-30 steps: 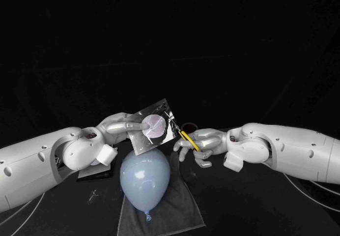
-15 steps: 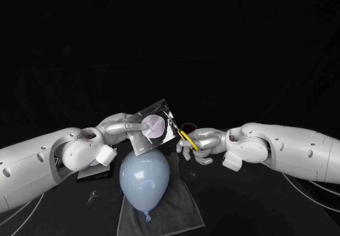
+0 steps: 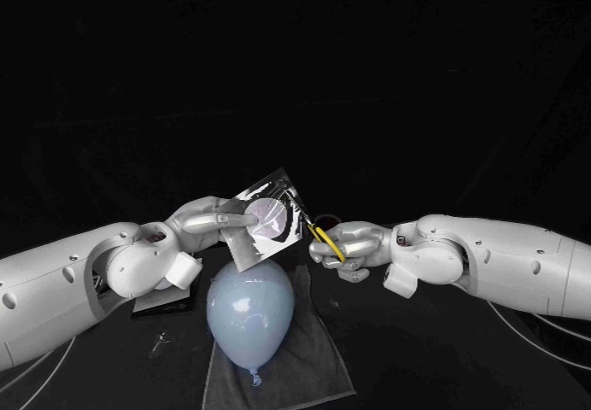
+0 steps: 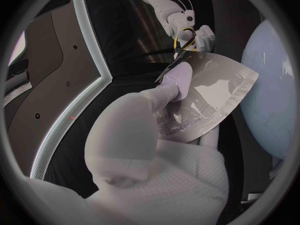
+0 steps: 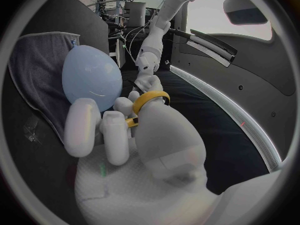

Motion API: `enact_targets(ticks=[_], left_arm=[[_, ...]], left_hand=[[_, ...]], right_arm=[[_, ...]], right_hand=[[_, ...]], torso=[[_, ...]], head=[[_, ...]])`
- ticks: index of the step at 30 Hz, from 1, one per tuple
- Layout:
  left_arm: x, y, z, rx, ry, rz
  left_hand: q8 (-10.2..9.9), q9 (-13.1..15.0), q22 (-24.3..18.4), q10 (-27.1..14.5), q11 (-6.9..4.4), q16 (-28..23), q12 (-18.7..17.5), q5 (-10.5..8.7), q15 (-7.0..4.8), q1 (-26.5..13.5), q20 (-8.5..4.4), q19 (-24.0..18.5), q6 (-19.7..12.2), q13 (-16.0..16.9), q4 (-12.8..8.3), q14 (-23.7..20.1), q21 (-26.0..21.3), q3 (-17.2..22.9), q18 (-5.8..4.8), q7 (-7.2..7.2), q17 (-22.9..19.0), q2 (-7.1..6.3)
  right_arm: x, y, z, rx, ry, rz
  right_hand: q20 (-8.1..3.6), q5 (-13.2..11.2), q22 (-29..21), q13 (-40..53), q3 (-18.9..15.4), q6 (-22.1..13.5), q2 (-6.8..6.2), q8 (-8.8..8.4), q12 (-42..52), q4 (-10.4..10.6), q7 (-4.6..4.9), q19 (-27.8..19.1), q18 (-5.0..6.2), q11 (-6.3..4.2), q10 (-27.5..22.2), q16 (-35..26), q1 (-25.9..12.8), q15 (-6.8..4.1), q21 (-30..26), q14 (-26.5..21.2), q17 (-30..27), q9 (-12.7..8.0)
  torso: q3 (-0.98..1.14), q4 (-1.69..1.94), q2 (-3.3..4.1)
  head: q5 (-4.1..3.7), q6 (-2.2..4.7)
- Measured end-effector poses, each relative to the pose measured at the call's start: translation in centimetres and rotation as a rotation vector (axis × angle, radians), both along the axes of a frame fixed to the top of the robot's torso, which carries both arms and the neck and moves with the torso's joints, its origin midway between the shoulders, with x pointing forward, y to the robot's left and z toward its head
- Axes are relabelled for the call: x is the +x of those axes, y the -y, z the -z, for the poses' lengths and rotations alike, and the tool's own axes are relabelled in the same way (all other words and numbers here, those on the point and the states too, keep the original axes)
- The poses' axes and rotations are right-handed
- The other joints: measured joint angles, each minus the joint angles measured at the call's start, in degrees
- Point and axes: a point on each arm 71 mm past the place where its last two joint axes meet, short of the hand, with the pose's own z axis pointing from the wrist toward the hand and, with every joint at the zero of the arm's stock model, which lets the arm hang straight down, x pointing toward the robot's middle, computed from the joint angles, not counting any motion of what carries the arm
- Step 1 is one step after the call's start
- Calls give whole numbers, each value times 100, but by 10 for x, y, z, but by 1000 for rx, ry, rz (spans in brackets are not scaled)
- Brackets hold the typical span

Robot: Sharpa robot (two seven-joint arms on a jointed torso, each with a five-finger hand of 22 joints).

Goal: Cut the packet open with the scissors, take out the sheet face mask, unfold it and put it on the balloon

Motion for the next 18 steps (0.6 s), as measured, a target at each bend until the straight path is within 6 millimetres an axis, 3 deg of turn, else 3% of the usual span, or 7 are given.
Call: enact_targets(ticks=[4,9,11,18], left_arm=[[0,0,0,-1,0,2],[0,1,0,-2,0,4],[0,1,0,-2,0,5],[0,1,0,-1,0,7]], left_hand=[[-6,1,0,0,0,0,0,-1,0,-16,0,0,0,0,0,0,0,0,-1,0,9,15],[5,1,0,0,0,0,0,-2,0,-30,0,0,-1,0,0,0,0,0,-3,0,13,14],[5,1,0,0,0,0,0,-2,0,-30,0,0,-1,0,0,0,0,0,-4,0,13,14],[6,1,0,0,0,0,0,-2,0,-37,0,0,-1,0,0,0,0,0,-5,-1,14,7]], right_arm=[[0,-1,0,-2,4,-4],[-1,-1,0,-9,8,-13],[-1,-1,1,-13,10,-17],[-1,-1,1,-23,15,-26]], right_hand=[[-49,0,108,1,-29,55,150,267,3,-18,33,48,-5,-5,5,53,50,-24,171,-6,-10,229],[-78,0,111,2,-30,58,365,754,34,-18,36,76,-11,-6,6,54,99,-26,210,-6,-18,704],[-79,0,111,2,-30,149,431,955,56,-18,127,77,-42,-6,6,54,93,-45,244,13,-18,948],[-121,0,110,2,-30,192,475,1108,69,-18,170,81,-48,-7,7,76,138,-51,298,7,-18,1148]], torso=[[0,0,0],[-1,0,1],[-1,0,1],[-1,-2,0]], head=[[-1,-7],[-1,-10],[-1,-15],[3,-19]])
